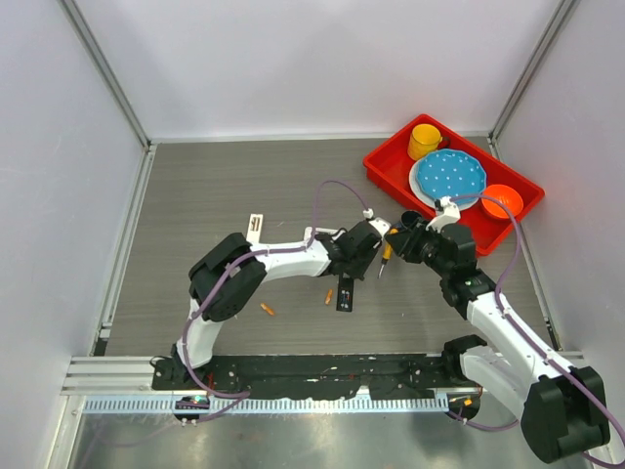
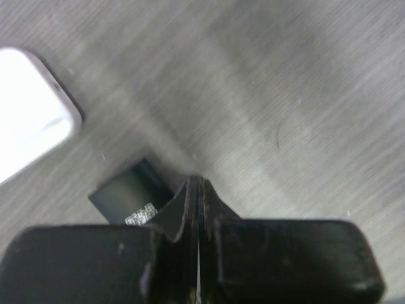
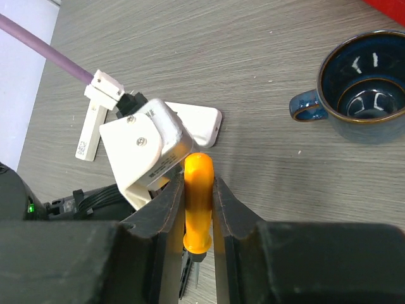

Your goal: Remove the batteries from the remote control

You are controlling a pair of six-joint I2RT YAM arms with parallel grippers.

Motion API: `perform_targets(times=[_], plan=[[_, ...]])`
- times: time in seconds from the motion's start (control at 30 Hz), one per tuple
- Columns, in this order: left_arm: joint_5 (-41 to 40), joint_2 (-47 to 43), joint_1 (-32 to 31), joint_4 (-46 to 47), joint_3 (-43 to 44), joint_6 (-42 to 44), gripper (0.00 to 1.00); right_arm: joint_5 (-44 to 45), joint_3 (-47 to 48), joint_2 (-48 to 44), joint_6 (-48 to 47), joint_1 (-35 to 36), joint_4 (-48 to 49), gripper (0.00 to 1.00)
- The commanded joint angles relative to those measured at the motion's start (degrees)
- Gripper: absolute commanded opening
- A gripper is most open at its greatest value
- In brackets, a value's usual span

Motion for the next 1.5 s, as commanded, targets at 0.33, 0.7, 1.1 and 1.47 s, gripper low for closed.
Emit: perform_targets(times=[0.33, 0.7, 1.1, 1.47], plan=[[-14.74, -2.22, 2.56, -5.4, -4.0, -2.96, 0.0, 0.87, -0.29, -0.8, -1.23, 0.38, 2.63, 0.01], [-12.74, -8.64, 4.14, -3.04, -13.93, -4.29, 0.0, 0.17, -0.74, -0.27, -1.32, 0.38, 3.51, 0.01], [-2.09, -13.21, 2.83, 5.77, -20.71, -2.8, 0.0, -0.62, -0.74, 1.4, -0.97, 0.38, 4.3, 0.01], [-6.22, -18.05, 2.91, 5.76, -19.13, 3.35, 0.77, -0.97, -0.65, 1.48, -1.32, 0.38, 3.95, 0.01]])
